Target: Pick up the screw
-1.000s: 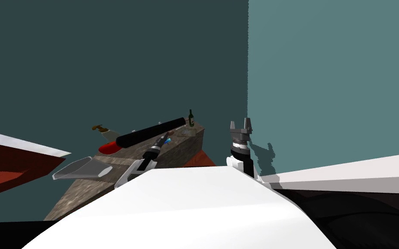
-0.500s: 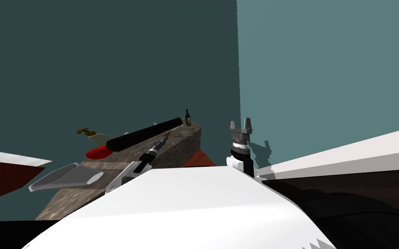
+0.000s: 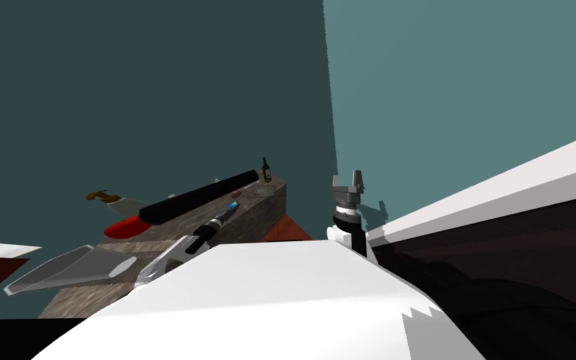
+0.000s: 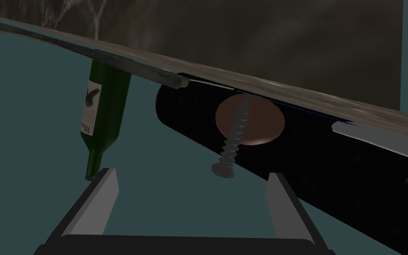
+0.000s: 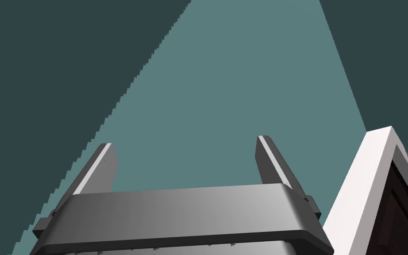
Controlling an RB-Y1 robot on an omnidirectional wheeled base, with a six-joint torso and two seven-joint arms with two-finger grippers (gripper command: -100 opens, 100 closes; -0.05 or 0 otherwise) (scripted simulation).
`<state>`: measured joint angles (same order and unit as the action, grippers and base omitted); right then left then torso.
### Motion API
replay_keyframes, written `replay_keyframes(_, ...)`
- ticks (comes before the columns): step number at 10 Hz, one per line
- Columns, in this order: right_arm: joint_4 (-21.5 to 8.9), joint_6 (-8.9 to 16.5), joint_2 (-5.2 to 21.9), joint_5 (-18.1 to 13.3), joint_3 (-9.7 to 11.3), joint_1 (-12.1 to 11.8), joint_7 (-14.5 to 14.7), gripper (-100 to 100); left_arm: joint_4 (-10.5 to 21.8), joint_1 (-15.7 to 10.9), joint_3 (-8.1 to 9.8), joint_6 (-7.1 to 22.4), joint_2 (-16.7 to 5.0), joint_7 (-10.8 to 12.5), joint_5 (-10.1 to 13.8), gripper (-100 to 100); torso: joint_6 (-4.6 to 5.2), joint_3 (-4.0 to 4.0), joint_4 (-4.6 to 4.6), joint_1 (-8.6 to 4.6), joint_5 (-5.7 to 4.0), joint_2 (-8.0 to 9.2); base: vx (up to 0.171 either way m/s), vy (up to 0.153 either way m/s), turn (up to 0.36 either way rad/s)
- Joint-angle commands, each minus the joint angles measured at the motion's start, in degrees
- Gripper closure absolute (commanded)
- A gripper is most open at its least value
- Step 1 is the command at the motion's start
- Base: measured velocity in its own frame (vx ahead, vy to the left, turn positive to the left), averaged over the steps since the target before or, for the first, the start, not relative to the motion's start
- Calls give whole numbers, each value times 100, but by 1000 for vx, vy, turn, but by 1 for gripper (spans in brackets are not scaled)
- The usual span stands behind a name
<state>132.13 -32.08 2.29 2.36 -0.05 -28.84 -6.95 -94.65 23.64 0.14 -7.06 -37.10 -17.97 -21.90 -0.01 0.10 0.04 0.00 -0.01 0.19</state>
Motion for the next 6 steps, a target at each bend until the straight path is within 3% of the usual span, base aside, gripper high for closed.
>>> replay_keyframes(1,0,0,0,0,0,0,0,0,213,-33,-87,43,-222,-19,-80,-100,0,0,0,0,0,0,-38,-11,-100)
replay_keyframes(5,0,0,0,0,0,0,0,0,564,9,-231,58,-558,-45,-223,-100,-1,-1,0,-1,0,-3,-36,-15,-81)
replay_keyframes(6,0,0,0,0,0,0,0,0,519,2,-202,45,-483,-59,-211,-100,0,-1,0,-1,0,-3,-16,-5,-17)
